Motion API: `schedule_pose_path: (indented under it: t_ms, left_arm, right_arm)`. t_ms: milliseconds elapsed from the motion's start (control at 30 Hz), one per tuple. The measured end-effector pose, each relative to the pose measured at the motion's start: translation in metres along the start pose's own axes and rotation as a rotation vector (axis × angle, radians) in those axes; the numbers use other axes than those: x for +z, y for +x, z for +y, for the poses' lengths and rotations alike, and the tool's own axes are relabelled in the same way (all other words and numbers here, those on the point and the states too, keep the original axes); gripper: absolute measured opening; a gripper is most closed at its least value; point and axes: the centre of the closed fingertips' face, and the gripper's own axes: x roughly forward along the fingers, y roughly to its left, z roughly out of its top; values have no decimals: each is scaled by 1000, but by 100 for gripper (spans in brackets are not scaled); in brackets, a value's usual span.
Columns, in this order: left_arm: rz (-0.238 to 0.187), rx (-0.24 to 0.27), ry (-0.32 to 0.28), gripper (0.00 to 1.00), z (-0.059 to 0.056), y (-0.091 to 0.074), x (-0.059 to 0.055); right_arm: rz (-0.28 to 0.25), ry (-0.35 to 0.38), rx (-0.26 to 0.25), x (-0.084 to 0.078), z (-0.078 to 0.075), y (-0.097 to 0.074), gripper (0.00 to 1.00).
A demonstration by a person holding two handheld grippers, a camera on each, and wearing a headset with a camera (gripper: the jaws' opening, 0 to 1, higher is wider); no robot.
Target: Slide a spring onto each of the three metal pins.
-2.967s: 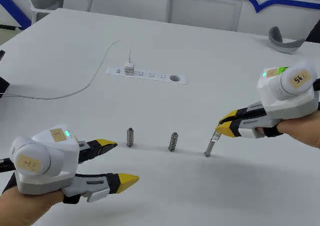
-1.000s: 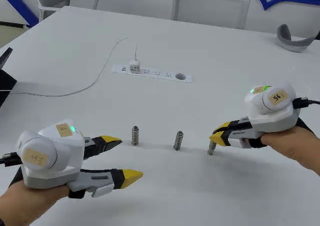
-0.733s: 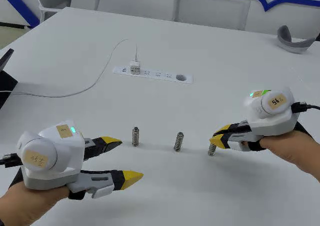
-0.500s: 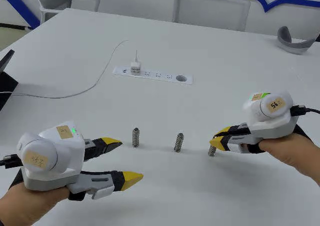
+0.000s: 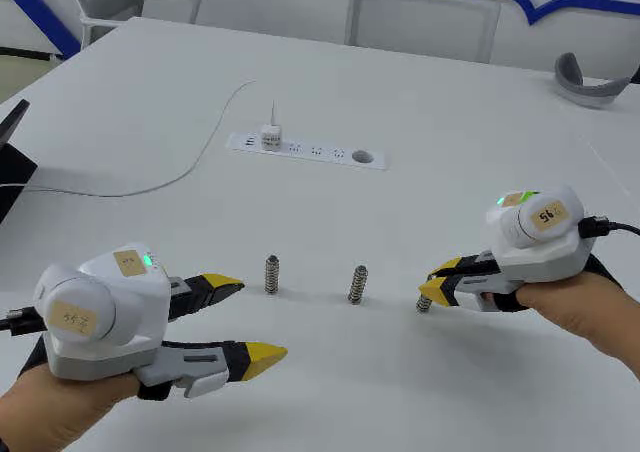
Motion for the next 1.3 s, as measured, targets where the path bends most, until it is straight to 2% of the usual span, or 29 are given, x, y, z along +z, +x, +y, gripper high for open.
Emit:
schedule_pose_path:
  t_ms: [667, 1300]
  left_arm:
    - [0, 4, -5, 57, 3, 2, -1]
    - [7, 18, -10, 61, 6, -1, -2]
  right_arm:
    - [-14, -7, -12, -4, 1, -8, 22]
    - [-88, -26, 2, -7, 15, -30, 31]
